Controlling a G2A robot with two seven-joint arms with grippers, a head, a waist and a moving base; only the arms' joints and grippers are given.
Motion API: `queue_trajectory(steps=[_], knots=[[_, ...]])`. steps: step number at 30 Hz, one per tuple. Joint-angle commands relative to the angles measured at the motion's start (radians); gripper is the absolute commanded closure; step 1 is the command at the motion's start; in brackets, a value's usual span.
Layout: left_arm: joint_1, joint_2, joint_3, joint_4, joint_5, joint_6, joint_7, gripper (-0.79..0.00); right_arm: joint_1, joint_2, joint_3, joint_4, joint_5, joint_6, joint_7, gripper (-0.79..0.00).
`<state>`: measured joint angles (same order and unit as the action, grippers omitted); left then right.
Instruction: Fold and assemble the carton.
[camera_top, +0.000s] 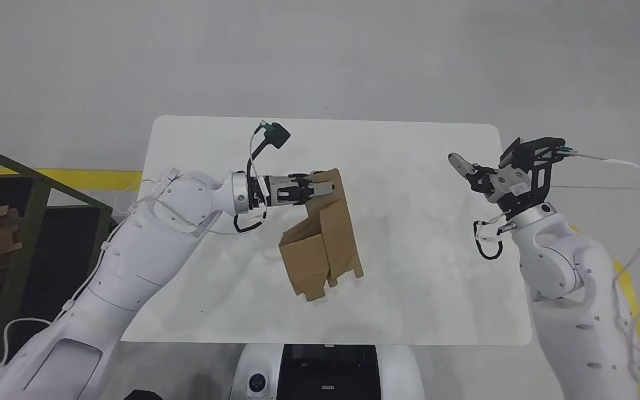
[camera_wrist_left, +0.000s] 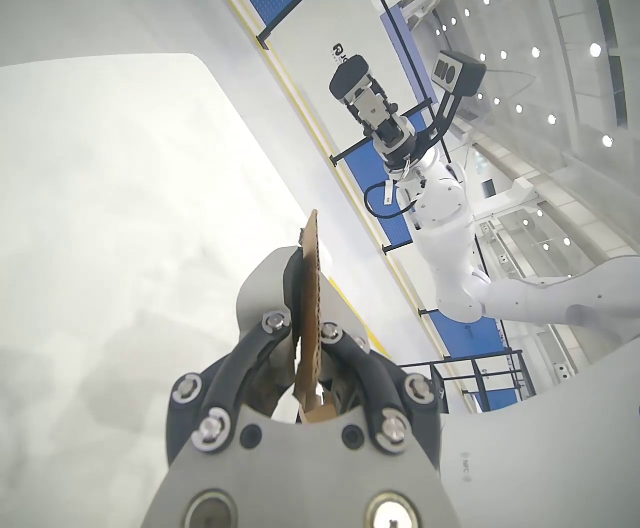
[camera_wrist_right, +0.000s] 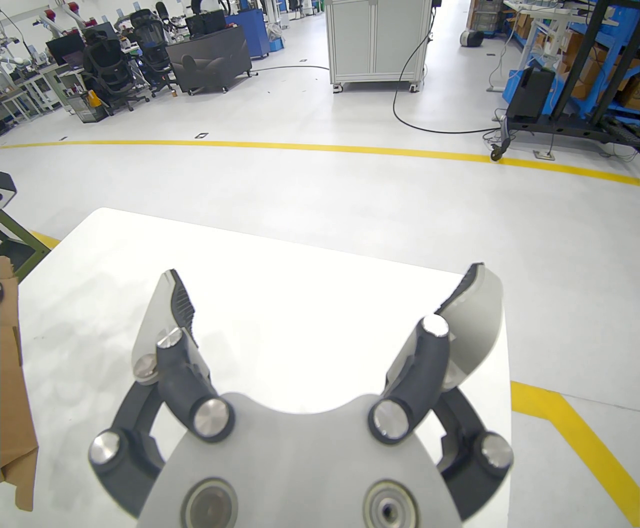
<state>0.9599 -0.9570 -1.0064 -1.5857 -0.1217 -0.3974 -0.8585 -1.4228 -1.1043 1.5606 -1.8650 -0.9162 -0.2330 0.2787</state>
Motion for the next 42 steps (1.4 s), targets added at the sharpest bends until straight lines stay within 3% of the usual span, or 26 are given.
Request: queue_trajectory(steps=[1,35,42], knots=[[0.000,0.000,0.000,0.000,-0.001,0.000,-0.001,0.000,0.000,0.000,0.000,0.000,0.000,0.000,0.000,-0.785],[0.000,0.000,0.000,0.000,-0.001,0.000,-0.001,0.000,0.000,0.000,0.000,0.000,0.000,0.000,0.000,-0.785],[-0.046,-0.026,0.075,0.029,-0.013,-0.007,-0.029,0.000,-0.004,0.000,-0.021,-0.027,-0.002,-0.010,0.049,-0.785]])
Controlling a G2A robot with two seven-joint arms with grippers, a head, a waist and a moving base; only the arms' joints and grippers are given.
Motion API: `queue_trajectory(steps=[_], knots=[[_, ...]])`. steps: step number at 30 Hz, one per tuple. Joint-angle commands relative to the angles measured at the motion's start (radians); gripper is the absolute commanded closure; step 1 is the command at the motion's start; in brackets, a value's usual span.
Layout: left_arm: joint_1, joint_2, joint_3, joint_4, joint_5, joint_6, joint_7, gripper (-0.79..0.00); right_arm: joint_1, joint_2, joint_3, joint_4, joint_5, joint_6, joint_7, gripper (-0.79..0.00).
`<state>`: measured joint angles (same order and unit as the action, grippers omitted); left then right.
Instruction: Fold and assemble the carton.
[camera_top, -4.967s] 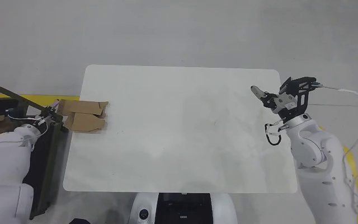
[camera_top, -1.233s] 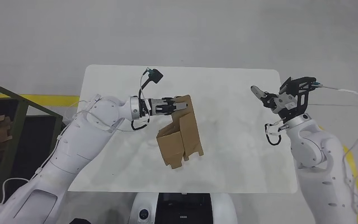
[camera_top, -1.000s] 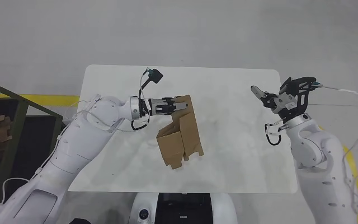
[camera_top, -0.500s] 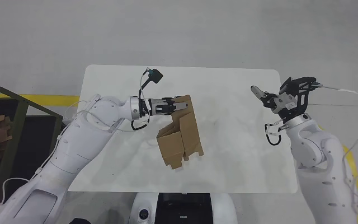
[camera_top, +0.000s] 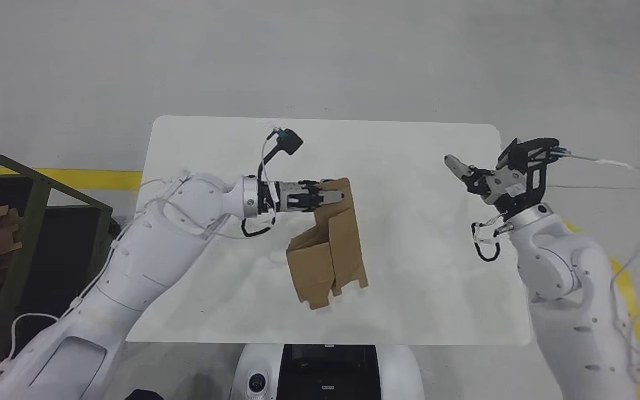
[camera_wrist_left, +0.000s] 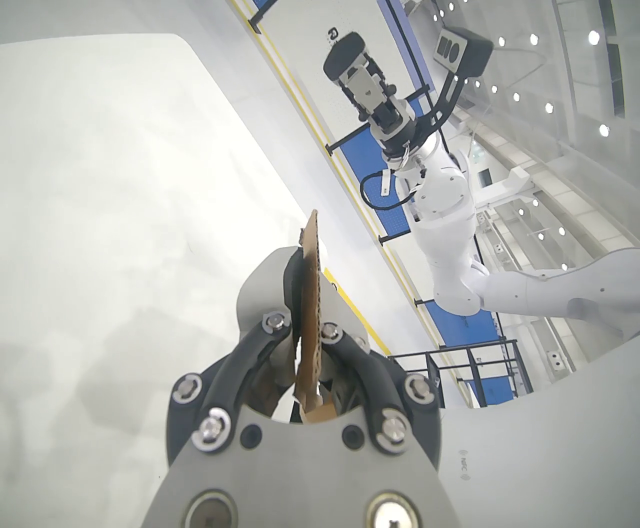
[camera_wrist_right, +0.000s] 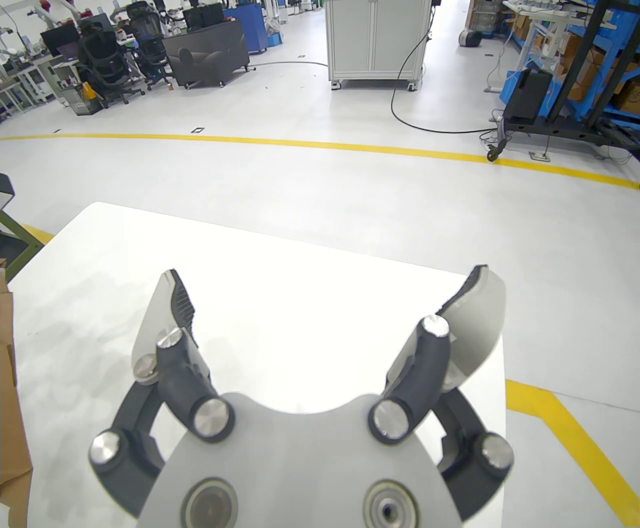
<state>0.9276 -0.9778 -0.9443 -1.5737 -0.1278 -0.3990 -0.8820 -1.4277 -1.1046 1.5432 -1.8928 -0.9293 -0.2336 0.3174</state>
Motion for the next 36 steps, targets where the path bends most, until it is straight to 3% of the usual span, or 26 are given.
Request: queue_trajectory(steps=[1,15,27,36], knots=[[-0.027,-0.010,0.023,0.035,-0.015,-0.010,-0.014,0.000,0.003,0.000,-0.011,0.003,0.020,-0.026,0.026,-0.785],[-0.196,-0.070,0.128,0.235,-0.083,-0.130,-0.131,0.000,0.093,0.001,-0.134,0.116,0.477,-0.284,0.319,-0.785],[-0.267,-0.104,0.145,0.367,-0.228,-0.249,-0.199,0.000,0.146,0.004,-0.259,0.221,0.846,-0.346,0.592,-0.785],[-0.289,-0.125,0.163,0.410,-0.308,-0.231,-0.230,0.000,0.181,-0.003,-0.336,0.274,0.957,-0.374,0.606,-0.785]])
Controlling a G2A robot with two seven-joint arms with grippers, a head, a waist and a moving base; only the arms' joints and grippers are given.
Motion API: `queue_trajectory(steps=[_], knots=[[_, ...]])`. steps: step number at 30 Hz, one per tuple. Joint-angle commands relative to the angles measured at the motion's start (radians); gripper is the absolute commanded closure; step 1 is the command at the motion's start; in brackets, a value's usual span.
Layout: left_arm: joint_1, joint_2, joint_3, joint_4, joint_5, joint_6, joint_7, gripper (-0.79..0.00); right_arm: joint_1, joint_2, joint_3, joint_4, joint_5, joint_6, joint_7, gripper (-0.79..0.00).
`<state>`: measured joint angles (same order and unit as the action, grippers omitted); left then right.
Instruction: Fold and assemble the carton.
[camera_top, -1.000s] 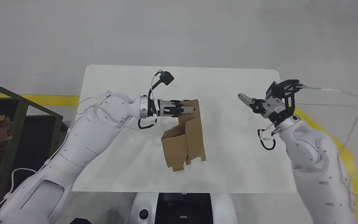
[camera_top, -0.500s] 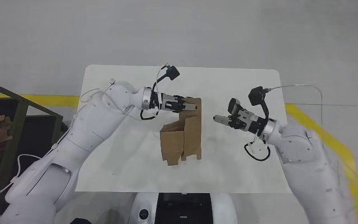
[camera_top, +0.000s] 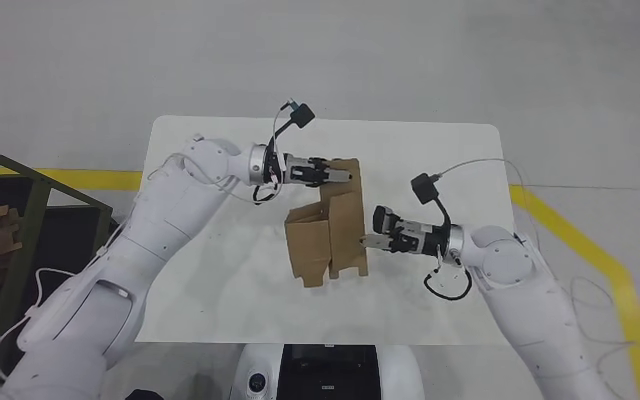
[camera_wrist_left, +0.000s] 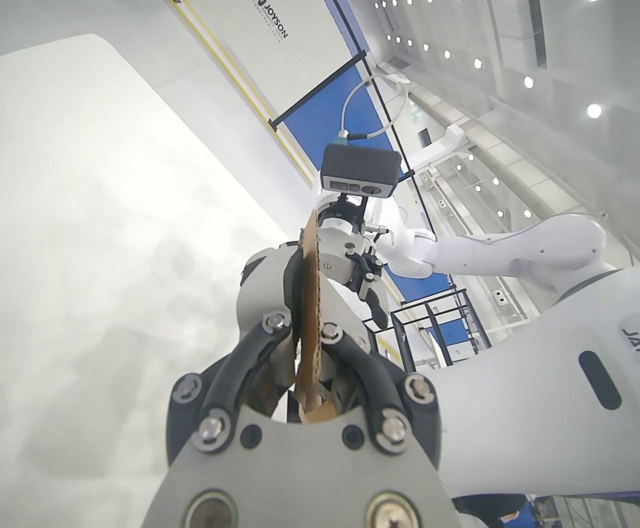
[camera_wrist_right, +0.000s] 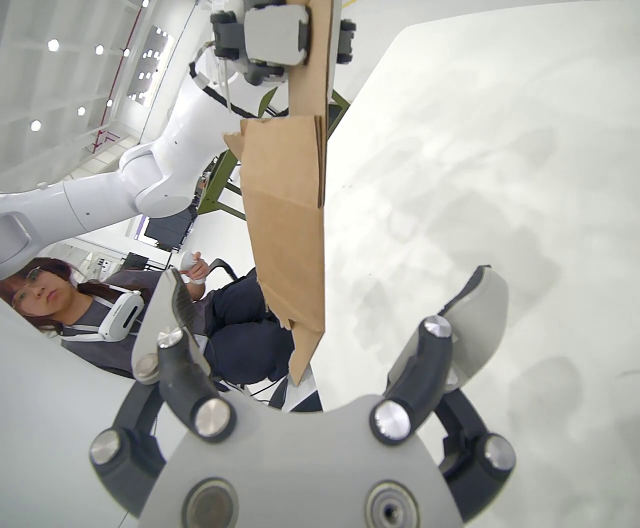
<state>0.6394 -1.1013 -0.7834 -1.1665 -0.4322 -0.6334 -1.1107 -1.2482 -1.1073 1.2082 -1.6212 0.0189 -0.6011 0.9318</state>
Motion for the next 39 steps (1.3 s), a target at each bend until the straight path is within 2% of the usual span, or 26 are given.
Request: queue_trajectory(steps=[1,8,12,15,18,21,22,23,24,26,27,29,30,36,39], knots=[[-0.001,-0.001,0.002,0.002,-0.004,0.003,-0.002,0.000,0.002,-0.001,-0.001,0.002,0.009,-0.006,-0.008,-0.785],[-0.001,-0.001,0.002,0.002,-0.004,0.003,-0.002,0.000,0.002,-0.001,-0.001,0.002,0.009,-0.006,-0.008,-0.785],[0.027,-0.001,0.001,-0.028,0.000,0.017,0.012,0.000,-0.002,-0.002,-0.009,0.000,0.014,0.004,-0.021,-0.785],[0.035,-0.002,-0.001,-0.034,-0.009,0.015,-0.007,0.000,0.018,-0.003,-0.032,0.020,0.042,0.005,0.002,-0.785],[0.034,-0.005,-0.001,-0.033,-0.011,0.016,-0.027,0.000,0.050,-0.007,-0.062,0.067,0.144,-0.017,0.059,-0.785],[0.031,-0.007,-0.001,-0.029,-0.014,0.017,-0.042,0.000,0.086,-0.007,-0.074,0.115,0.158,-0.026,0.098,-0.785],[0.030,-0.008,-0.002,-0.028,-0.014,0.017,-0.045,0.000,0.093,-0.007,-0.078,0.124,0.160,-0.029,0.104,-0.730],[0.029,-0.009,-0.002,-0.026,-0.016,0.018,-0.047,0.000,0.098,-0.007,-0.081,0.132,0.165,-0.032,0.108,-0.449],[0.028,-0.010,-0.002,-0.025,-0.016,0.018,-0.051,0.000,0.103,-0.007,-0.085,0.138,0.171,-0.036,0.114,-0.332],[0.027,-0.013,-0.002,-0.021,-0.017,0.018,-0.054,0.000,0.113,-0.007,-0.091,0.148,0.179,-0.042,0.129,-0.212],[0.026,-0.014,-0.002,-0.018,-0.017,0.017,-0.056,0.000,0.117,-0.007,-0.094,0.153,0.185,-0.043,0.136,-0.182],[0.025,-0.016,-0.002,-0.013,-0.020,0.017,-0.060,0.000,0.123,-0.006,-0.100,0.161,0.203,-0.046,0.151,-0.182],[0.024,-0.017,-0.002,-0.011,-0.021,0.018,-0.062,0.000,0.126,-0.006,-0.103,0.165,0.211,-0.046,0.159,-0.157],[0.020,-0.023,-0.003,-0.001,-0.023,0.019,-0.073,0.000,0.143,-0.006,-0.124,0.182,0.270,-0.065,0.206,-0.151],[0.020,-0.025,-0.005,0.002,-0.026,0.020,-0.077,0.000,0.149,-0.006,-0.132,0.185,0.283,-0.069,0.218,-0.102]])
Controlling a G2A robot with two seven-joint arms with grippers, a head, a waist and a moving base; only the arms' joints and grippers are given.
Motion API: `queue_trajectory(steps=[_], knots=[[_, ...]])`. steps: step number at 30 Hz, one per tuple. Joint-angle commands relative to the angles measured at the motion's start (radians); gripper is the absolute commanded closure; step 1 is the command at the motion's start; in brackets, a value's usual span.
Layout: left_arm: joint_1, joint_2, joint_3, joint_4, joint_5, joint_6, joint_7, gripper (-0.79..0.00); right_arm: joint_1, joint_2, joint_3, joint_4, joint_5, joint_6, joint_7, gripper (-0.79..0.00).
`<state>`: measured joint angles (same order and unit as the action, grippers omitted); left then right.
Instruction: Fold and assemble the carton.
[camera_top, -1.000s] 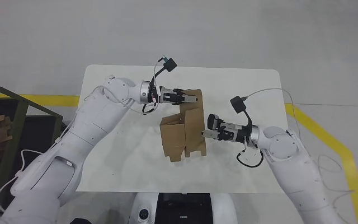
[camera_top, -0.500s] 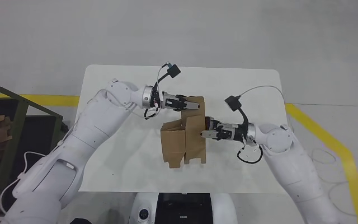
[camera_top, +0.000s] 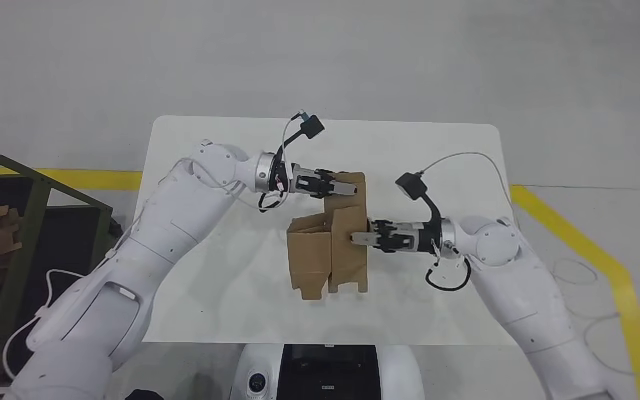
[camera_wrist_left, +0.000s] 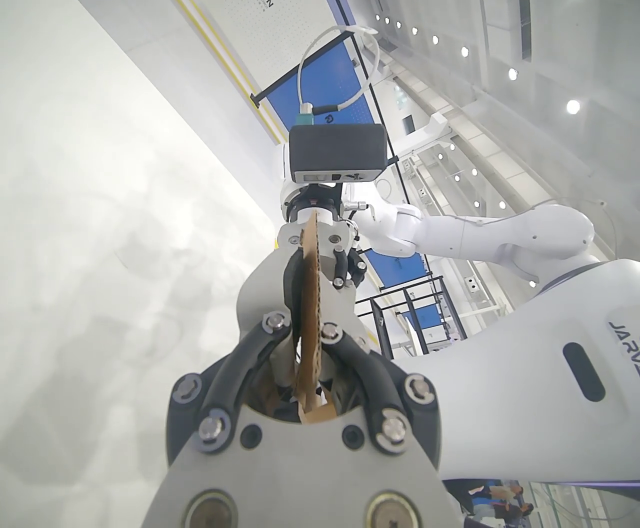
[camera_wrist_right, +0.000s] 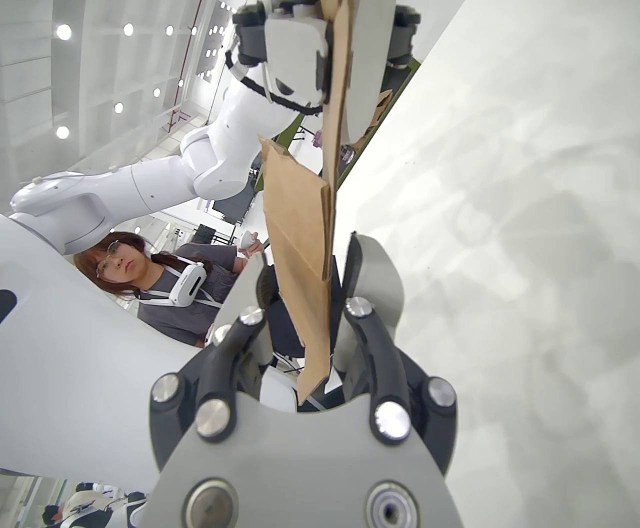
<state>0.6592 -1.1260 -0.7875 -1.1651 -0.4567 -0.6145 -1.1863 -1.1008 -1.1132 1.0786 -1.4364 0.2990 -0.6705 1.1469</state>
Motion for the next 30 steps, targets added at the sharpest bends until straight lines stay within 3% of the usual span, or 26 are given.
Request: queue_trajectory(steps=[1,5,9,10,11,18,25,30], knots=[[-0.001,-0.001,-0.001,0.002,-0.002,0.001,-0.003,0.000,0.003,0.000,-0.006,-0.002,0.008,0.001,0.004,-0.092],[-0.001,-0.004,-0.005,0.004,-0.002,0.000,-0.007,0.000,0.011,0.002,-0.022,-0.006,0.029,0.005,0.008,0.000],[0.002,-0.007,-0.007,0.001,-0.010,-0.004,-0.013,0.000,0.018,0.006,-0.036,-0.003,0.052,0.005,0.008,0.000],[0.002,-0.008,-0.009,-0.003,-0.015,-0.006,-0.013,-0.222,0.020,0.007,-0.039,0.000,0.058,0.005,0.008,0.000],[0.003,-0.008,-0.012,-0.007,-0.018,-0.009,-0.011,-0.760,0.021,0.008,-0.041,0.003,0.061,0.005,0.008,0.000],[0.038,0.018,-0.091,-0.076,-0.019,-0.048,0.029,-0.785,0.028,0.016,-0.053,0.024,0.101,0.010,0.013,0.000],[0.145,0.067,-0.234,-0.141,0.012,-0.044,0.067,-0.785,0.018,0.024,-0.023,0.049,0.160,0.018,-0.005,0.000],[0.224,0.087,-0.294,-0.181,0.027,-0.016,0.099,-0.785,-0.036,0.043,0.070,0.010,0.146,0.069,-0.105,0.000]])
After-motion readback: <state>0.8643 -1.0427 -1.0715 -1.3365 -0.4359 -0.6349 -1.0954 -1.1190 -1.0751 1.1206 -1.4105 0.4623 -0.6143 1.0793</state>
